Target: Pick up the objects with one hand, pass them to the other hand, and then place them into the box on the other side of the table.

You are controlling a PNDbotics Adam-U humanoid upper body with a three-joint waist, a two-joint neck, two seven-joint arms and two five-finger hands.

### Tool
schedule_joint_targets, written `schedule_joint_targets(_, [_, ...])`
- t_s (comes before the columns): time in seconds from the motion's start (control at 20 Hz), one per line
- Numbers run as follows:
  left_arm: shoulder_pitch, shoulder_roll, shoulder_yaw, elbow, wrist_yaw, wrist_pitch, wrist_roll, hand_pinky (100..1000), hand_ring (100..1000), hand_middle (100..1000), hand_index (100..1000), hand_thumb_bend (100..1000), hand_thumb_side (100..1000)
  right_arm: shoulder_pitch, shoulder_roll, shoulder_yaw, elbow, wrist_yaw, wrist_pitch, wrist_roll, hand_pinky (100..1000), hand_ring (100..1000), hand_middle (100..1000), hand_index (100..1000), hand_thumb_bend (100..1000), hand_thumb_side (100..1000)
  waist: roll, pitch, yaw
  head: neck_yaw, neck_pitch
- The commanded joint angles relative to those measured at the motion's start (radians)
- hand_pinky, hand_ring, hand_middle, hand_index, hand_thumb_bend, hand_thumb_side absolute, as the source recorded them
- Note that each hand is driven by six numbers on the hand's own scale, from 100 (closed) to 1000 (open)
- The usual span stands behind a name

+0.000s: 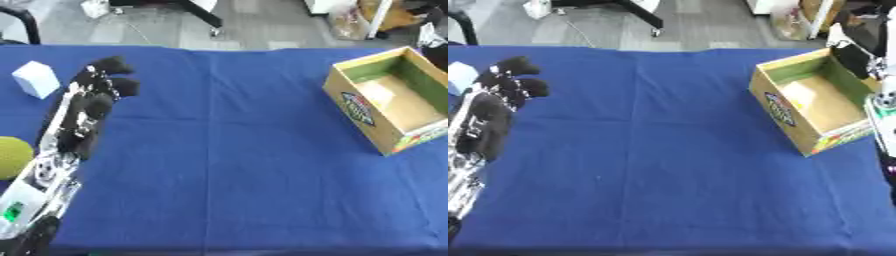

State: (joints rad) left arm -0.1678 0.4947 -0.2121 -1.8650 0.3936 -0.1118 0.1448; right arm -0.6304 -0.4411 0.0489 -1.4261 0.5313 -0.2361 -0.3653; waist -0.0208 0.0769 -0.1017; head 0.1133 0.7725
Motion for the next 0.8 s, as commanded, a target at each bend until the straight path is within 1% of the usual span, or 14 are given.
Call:
schedule_joint_targets(0.05, [-0.009, 0.033, 0.031, -0.01, -0.033, 0.014, 0.02, 733, 665, 679, 803, 985, 547, 0.022, -0.014, 0.023, -0.16, -0.025, -0.008, 0.043, 854, 900, 915, 976, 100, 215, 0.004, -0.012, 0.002, 0.017, -0.003])
schedule_joint_targets(0.15, [-0.013, 0.059, 0.048, -0.012, -0.07, 0.04, 0.033, 732, 665, 681, 803, 995, 540, 0.052, 0.0, 0.045, -0.225, -0.024, -0.016, 0.076, 852, 894, 909, 971, 100, 206, 0.004, -0.012, 0.003, 0.022, -0.003])
schedule_joint_targets(0.3, [-0.017, 0.124, 0.082, -0.021, -0.145, 0.102, 0.051, 731, 662, 680, 802, 994, 528, 0.082, 0.016, 0.085, -0.301, -0.007, -0.035, 0.134, 850, 889, 900, 964, 100, 195, 0.005, -0.013, 0.005, 0.03, -0.003])
schedule_joint_targets(0.45, [-0.018, 0.211, 0.121, -0.036, -0.235, 0.184, 0.052, 730, 658, 679, 803, 983, 517, 0.099, 0.035, 0.121, -0.344, -0.002, -0.051, 0.183, 850, 891, 901, 966, 100, 201, 0.006, -0.014, 0.008, 0.033, -0.003])
schedule_joint_targets(0.5, [-0.016, 0.249, 0.136, -0.037, -0.279, 0.219, 0.038, 729, 655, 679, 806, 954, 505, 0.101, 0.04, 0.132, -0.35, -0.005, -0.056, 0.197, 850, 892, 901, 966, 100, 203, 0.008, -0.015, 0.009, 0.033, -0.003])
schedule_joint_targets(0.55, [-0.013, 0.288, 0.151, -0.037, -0.329, 0.257, 0.013, 730, 652, 679, 807, 927, 489, 0.103, 0.043, 0.142, -0.354, -0.005, -0.06, 0.211, 850, 891, 901, 965, 100, 201, 0.008, -0.015, 0.009, 0.034, -0.003])
schedule_joint_targets(0.6, [-0.009, 0.323, 0.165, -0.037, -0.375, 0.291, -0.017, 729, 647, 678, 812, 878, 465, 0.105, 0.046, 0.149, -0.354, -0.005, -0.063, 0.221, 850, 894, 902, 968, 100, 208, 0.009, -0.016, 0.01, 0.034, -0.003])
schedule_joint_targets(0.65, [-0.006, 0.364, 0.179, -0.033, -0.422, 0.324, -0.059, 732, 650, 680, 814, 859, 453, 0.107, 0.047, 0.156, -0.353, -0.007, -0.065, 0.229, 850, 895, 902, 968, 100, 210, 0.01, -0.017, 0.011, 0.034, -0.003])
schedule_joint_targets(0.7, [-0.001, 0.406, 0.192, -0.026, -0.476, 0.352, -0.107, 733, 652, 679, 818, 811, 420, 0.109, 0.047, 0.162, -0.35, -0.011, -0.067, 0.236, 850, 896, 903, 970, 100, 214, 0.011, -0.017, 0.012, 0.035, -0.003])
schedule_joint_targets(0.75, [0.003, 0.444, 0.205, -0.018, -0.523, 0.378, -0.163, 734, 654, 680, 820, 793, 408, 0.111, 0.047, 0.166, -0.347, -0.015, -0.068, 0.24, 850, 897, 903, 971, 100, 215, 0.012, -0.018, 0.013, 0.035, -0.003])
schedule_joint_targets(0.8, [0.007, 0.481, 0.216, -0.008, -0.56, 0.401, -0.221, 735, 659, 681, 823, 712, 361, 0.113, 0.045, 0.169, -0.344, -0.018, -0.07, 0.244, 850, 898, 902, 972, 100, 217, 0.013, -0.018, 0.015, 0.036, -0.003])
